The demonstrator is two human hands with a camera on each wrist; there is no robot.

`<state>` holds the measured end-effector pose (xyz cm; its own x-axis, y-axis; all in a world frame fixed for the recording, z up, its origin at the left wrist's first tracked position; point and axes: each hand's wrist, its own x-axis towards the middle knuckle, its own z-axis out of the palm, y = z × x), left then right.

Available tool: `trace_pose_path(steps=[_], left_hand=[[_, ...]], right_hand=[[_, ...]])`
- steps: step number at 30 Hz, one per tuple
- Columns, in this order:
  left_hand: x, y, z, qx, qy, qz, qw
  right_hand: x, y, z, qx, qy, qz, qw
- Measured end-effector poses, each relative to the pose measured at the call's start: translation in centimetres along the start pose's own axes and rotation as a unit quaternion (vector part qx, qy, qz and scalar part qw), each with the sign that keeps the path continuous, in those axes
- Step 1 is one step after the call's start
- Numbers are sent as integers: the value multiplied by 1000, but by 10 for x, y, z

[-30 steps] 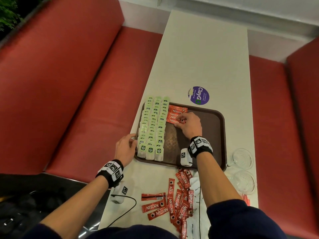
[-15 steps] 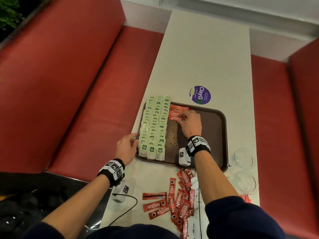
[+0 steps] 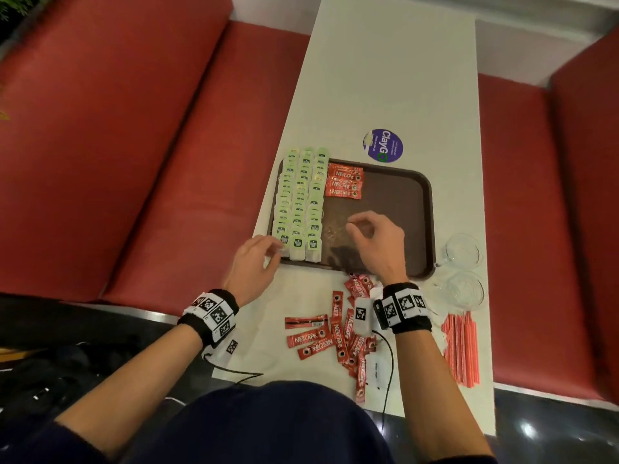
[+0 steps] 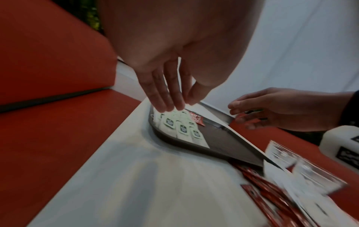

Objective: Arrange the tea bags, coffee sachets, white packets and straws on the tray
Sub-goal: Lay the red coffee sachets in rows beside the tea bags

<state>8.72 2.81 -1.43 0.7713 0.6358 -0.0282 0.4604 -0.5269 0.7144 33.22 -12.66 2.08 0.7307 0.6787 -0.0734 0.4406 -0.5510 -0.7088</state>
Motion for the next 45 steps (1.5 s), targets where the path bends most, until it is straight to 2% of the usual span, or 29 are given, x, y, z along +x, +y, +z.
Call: trace_pose_path(steps=[2, 4, 7, 9, 12, 14, 20, 25, 29, 31, 34, 35, 37, 41, 43, 45], left_hand=[[-16, 10, 3, 22, -67, 38, 997], [-30, 22, 11, 69, -153, 47, 985], [-47, 37, 33, 188, -258, 48, 946], [-58, 45, 50, 265, -291, 65, 917], [-71, 49, 71, 328, -303, 104, 889], [-73, 50, 79, 325, -300, 112, 890], [-65, 49, 80, 287, -293, 86, 908], [-64, 48, 78, 355, -289, 93, 884], [-66, 51, 73, 381, -279, 67, 879], [-63, 49, 68, 339, -298, 45, 891], [-56, 47, 49, 167, -345, -32, 923], [-53, 46, 40, 121, -344, -51, 930], [-50, 45, 21, 47, -302, -77, 949], [-42, 49, -5, -58, -140, -105, 983], [-35, 49, -9, -128, -77, -125, 981], [-30, 49, -10, -189, -40, -145, 970]], right_hand=[[-36, 2, -1, -3, -23, 3, 1000], [-68, 7, 3, -29, -60, 8, 998], [-107, 20, 14, -120, -118, 41, 985], [-127, 27, 21, -199, -160, 62, 965], [-149, 31, 33, -269, -215, 98, 934], [-157, 34, 40, -280, -223, 105, 928], [-147, 32, 55, -222, -169, 94, 956], [-132, 22, 59, -225, -162, 102, 955], [-128, 18, 60, -241, -167, 114, 949], [-126, 19, 59, -239, -173, 125, 947], [-123, 19, 51, -201, -161, 150, 955], [-121, 18, 49, -179, -151, 146, 961], [-114, 12, 48, -143, -143, 122, 972], [-99, -13, 67, -146, -157, 43, 976], [-96, -24, 82, -162, -159, 26, 973], [-95, -29, 96, -190, -163, 23, 968]])
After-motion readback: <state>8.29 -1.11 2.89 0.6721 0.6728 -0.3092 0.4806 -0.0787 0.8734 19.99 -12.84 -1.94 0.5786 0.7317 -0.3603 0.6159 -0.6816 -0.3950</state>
